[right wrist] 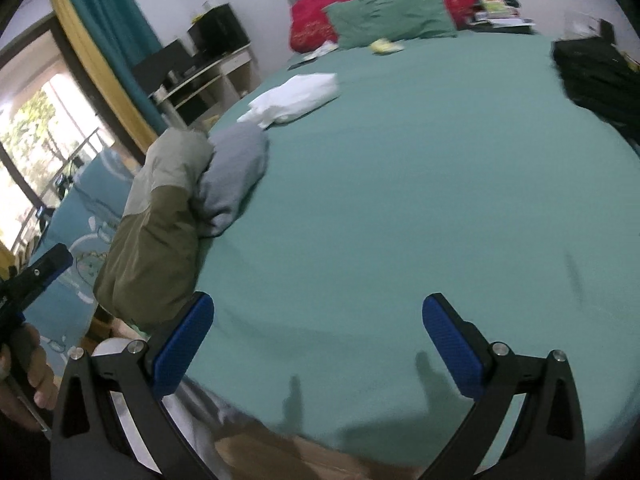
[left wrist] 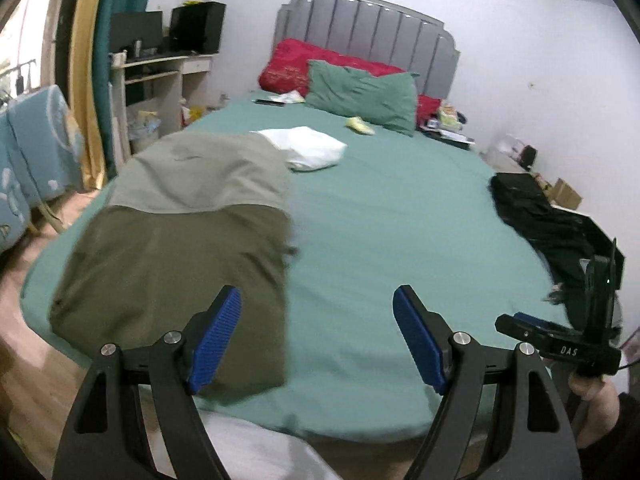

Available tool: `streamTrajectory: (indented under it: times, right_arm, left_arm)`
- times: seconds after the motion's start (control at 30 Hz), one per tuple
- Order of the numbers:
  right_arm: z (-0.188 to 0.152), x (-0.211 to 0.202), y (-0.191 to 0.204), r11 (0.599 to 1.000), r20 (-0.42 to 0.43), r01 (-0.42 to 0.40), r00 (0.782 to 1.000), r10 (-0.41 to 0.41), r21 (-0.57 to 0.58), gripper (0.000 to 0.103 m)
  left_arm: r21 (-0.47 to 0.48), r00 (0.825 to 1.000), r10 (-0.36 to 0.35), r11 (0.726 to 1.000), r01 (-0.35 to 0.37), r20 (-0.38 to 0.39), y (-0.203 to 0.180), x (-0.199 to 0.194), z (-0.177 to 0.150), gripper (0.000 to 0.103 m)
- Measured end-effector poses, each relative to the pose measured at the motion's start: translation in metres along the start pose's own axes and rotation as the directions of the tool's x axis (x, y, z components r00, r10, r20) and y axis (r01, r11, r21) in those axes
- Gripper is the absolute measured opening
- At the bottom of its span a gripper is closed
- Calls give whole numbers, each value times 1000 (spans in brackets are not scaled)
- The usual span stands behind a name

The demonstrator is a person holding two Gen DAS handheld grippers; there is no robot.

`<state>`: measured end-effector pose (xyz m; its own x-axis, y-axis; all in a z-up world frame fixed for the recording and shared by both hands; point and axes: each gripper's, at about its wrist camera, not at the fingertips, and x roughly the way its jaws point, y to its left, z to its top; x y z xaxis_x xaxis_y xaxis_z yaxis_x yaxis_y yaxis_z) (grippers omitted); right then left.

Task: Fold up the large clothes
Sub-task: 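Open both grippers and pull them back from the folded jacket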

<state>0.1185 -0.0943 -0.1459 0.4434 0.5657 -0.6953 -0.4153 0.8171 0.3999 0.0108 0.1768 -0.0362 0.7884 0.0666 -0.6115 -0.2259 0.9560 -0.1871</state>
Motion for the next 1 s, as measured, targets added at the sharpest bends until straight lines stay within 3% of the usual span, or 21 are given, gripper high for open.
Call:
streamTrajectory:
  times: [0.33, 0.6, 1.0]
  right_arm:
    - [13, -84, -36, 997, 128, 73, 989, -73, 6, 103]
    - [21, -153, -51, 989, 248, 145, 959, -139, -4, 103]
    - [22, -223, -38, 976, 377, 214, 908, -183, -44, 103]
  left_arm:
    - [-28, 995, -82, 996, 83, 49, -75, -13, 0, 81]
    - [123, 986, -28, 992, 7, 164, -125, -48, 7, 81]
    - [90, 969, 0, 996, -23, 248, -137, -102, 34, 81]
